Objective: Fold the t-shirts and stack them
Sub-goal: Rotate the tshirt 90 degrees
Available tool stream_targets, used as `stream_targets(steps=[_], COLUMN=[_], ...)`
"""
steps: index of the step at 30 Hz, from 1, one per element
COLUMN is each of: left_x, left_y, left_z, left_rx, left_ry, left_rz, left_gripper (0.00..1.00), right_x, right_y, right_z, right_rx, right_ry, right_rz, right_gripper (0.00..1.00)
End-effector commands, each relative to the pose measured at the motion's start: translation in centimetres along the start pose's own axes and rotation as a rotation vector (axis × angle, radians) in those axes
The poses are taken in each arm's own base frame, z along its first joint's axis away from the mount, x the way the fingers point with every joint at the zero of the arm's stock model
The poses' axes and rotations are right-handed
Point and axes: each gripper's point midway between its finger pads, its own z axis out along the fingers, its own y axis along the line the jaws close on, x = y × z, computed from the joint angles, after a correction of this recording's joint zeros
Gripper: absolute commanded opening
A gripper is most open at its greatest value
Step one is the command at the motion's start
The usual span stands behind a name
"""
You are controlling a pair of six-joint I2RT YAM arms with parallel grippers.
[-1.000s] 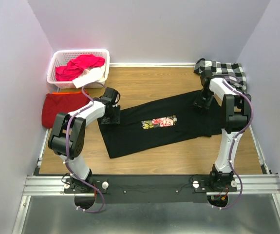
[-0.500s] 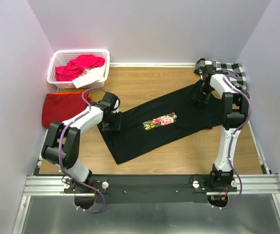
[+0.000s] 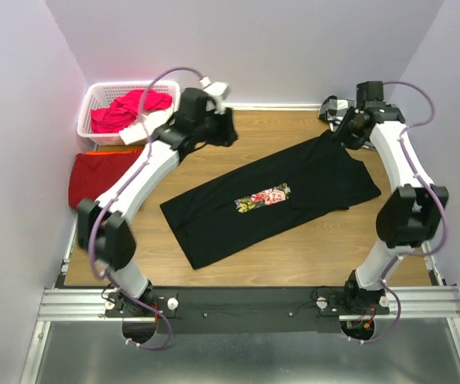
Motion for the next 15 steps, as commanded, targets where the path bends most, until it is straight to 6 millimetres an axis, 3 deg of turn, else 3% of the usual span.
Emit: stream_targets(steps=[1,6,10,15], left_x=[2.7,2.2,2.4,5.2], left_y=[-5.7,-10.7,-13.3,-16.0], left_z=[8.5,14.4,17.2,20.0], left_rx=[0.155,0.257,0.289,0.282], left_ry=[0.101,0.088,0.078,0.095], left_rz=[0.125,0.177,0.188,0.189], left_gripper=[0.58,0.58,0.59,0.58], right_x=[-0.8,-1.0,0.6,3.0], right_y=[-1.9,-2.6,-3.2,-3.8], right_z=[-3.1,-7.4,-8.1,-7.8], right_rx=[0.065,0.046,0.038,0.026], right_ry=[-0.105,-0.191,-0.175,-0.125], right_rz=[0.05,0.066,0.072,0.075], right_gripper=[0.47,0.49,0.49,0.49])
